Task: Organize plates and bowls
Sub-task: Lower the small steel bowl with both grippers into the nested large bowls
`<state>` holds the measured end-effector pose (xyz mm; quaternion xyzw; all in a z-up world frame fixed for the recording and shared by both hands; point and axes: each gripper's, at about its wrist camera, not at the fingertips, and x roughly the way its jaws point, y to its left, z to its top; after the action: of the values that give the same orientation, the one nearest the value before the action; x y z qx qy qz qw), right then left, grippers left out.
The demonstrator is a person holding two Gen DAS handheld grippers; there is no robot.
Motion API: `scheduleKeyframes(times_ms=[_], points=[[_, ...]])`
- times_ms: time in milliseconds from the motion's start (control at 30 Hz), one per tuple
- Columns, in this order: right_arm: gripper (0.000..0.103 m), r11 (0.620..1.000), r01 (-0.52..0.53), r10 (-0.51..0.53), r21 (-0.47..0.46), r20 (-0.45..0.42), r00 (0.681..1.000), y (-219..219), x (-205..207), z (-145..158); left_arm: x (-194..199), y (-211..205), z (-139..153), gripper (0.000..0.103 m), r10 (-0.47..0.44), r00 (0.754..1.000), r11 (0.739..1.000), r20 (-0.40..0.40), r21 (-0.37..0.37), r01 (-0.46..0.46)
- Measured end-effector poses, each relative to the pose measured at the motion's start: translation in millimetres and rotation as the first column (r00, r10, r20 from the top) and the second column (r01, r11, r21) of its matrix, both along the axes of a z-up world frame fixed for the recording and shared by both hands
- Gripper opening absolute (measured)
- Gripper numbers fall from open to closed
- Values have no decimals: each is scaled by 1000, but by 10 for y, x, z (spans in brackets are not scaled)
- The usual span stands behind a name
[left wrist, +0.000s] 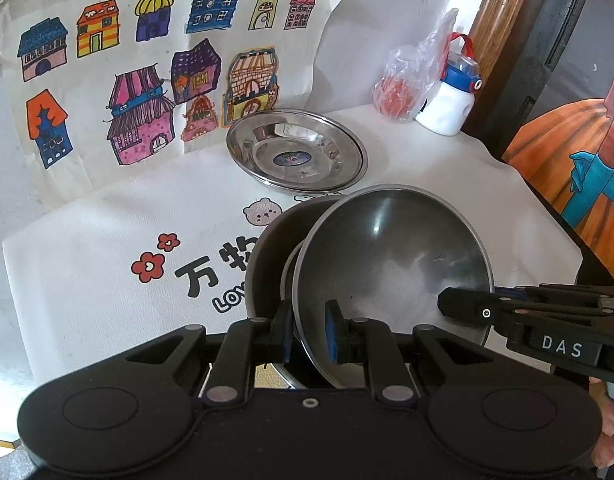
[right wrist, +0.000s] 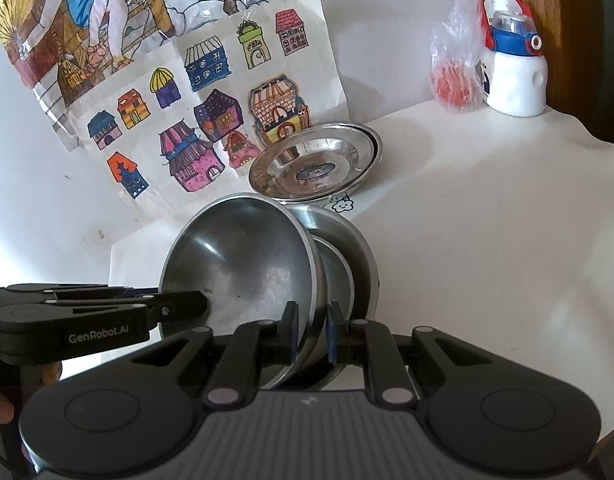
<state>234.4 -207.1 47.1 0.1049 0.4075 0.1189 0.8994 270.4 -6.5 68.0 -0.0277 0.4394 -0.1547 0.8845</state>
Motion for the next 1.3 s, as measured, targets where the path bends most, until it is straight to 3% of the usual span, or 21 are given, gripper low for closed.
scheduleKeyframes(times_ms=[1300], points=[[17, 999, -16, 15, -30, -39, 999, 48, 168, -104, 152, -26, -105, 18, 4, 999, 1000, -35, 25, -3]])
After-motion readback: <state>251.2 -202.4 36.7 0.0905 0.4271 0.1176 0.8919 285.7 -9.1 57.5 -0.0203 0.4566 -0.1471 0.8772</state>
